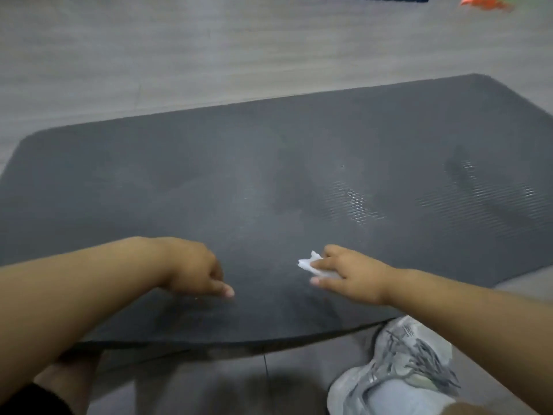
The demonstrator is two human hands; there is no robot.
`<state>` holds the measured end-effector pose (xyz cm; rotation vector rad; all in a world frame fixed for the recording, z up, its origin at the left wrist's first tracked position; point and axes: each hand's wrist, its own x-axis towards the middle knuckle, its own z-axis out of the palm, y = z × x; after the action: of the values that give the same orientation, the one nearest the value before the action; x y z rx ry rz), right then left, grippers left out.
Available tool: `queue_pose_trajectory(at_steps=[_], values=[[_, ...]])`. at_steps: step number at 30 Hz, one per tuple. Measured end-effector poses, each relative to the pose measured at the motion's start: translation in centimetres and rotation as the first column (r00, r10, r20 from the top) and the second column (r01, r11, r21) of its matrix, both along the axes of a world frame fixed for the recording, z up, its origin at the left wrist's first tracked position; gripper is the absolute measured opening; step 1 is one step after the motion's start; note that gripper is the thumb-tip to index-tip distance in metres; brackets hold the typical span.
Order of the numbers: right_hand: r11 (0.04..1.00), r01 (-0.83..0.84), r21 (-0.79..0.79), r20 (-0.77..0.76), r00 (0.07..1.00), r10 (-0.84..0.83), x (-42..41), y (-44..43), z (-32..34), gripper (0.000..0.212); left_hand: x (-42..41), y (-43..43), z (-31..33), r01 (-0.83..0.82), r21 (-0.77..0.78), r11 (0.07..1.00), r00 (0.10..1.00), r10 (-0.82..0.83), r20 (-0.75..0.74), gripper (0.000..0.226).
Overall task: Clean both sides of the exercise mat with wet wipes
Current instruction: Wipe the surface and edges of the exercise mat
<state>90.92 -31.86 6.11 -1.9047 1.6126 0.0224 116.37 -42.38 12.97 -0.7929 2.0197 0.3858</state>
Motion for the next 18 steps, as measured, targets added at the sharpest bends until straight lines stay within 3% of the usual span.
queue_pose_trajectory(at_steps=[2,6,9,12,14,16,18], values=[[0.988,0.12,-0.096,0.015,0.993,-0.119,-1.3,-2.2,-1.5,0.034,-1.1,-2.0,-2.7,0.006,-0.106,0.994,0.997,-0.015,-0.077,0.052],[0.91,0.317,-0.266,-0.081,0.934,-0.348,-4.4,-8.2,-4.7,0.037,-2.5,-5.7,-8.5,-0.066,-0.238,0.969,0.98,0.018,-0.197,0.06],[0.817,0.48,-0.32,-0.119,0.835,-0.538,-6.1,-13.1,-7.2,0.036,-2.9,-8.2,-11.6,-0.215,-0.258,0.942,0.953,0.145,-0.266,0.065],[0.687,0.648,-0.328,-0.063,0.711,-0.7,-6.6,-17.3,-9.1,0.033,-2.9,-10.5,-14.1,-0.38,-0.272,0.884,0.902,0.288,-0.322,0.072],[0.642,0.687,-0.341,-0.086,0.657,-0.749,-5.8,-19.6,-10.3,0.022,-2.9,-11.4,-15.6,-0.436,-0.281,0.855,0.879,0.338,-0.336,0.072],[0.66,0.667,-0.347,-0.093,0.676,-0.731,-3.2,-20.5,-11.7,0.017,-3.0,-11.3,-16.8,-0.434,-0.322,0.841,0.882,0.325,-0.342,0.07],[0.754,0.517,-0.405,-0.025,0.818,-0.574,0.7,-19.8,-13.6,0.009,-3.1,-10.9,-17.3,-0.429,-0.362,0.828,0.886,0.307,-0.348,0.067]])
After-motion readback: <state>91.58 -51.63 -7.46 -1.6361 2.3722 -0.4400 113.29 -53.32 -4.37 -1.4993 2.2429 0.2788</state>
